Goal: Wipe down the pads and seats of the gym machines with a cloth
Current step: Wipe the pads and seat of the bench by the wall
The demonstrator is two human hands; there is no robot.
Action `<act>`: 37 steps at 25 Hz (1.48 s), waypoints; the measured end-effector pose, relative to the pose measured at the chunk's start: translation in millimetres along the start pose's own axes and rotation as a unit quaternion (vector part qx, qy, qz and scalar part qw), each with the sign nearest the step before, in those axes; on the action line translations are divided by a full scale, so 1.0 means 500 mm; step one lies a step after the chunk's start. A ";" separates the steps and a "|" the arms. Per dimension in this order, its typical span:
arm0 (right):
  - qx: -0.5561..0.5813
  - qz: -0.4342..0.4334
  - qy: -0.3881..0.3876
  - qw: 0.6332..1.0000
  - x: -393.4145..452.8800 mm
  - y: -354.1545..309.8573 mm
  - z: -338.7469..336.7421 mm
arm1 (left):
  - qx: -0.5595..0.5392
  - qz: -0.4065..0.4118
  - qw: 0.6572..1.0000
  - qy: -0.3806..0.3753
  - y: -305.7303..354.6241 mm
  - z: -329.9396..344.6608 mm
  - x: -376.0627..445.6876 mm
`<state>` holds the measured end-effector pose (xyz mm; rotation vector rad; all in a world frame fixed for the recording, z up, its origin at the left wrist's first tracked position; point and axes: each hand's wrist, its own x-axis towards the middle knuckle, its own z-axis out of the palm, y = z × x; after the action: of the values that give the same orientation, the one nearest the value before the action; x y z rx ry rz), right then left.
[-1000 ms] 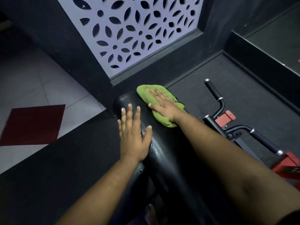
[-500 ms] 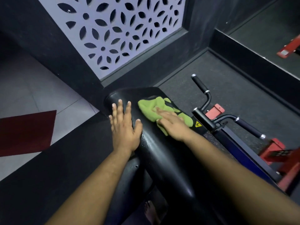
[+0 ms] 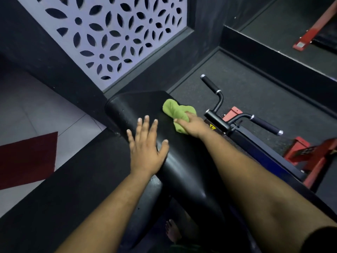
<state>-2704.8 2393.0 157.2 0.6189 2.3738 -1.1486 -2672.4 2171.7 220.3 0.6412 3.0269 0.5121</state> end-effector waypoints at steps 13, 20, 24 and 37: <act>-0.017 0.180 0.056 0.982 -0.230 0.279 -0.043 | 0.039 0.020 0.999 -0.004 0.002 -0.005 0.006; 0.047 -0.045 0.040 0.997 -0.274 0.042 0.009 | 0.076 0.075 0.994 -0.012 -0.001 -0.008 0.011; 0.021 -0.049 0.074 0.996 -0.451 0.100 0.025 | 0.055 0.079 0.995 -0.014 -0.002 -0.013 0.007; -0.185 0.225 0.417 0.861 -0.631 0.042 0.227 | 0.107 0.224 0.956 -0.157 -0.050 -0.060 0.033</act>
<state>-2417.1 2249.2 254.5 1.6666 2.7465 -0.1833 -2699.3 2147.3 241.8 1.2975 2.6479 0.0640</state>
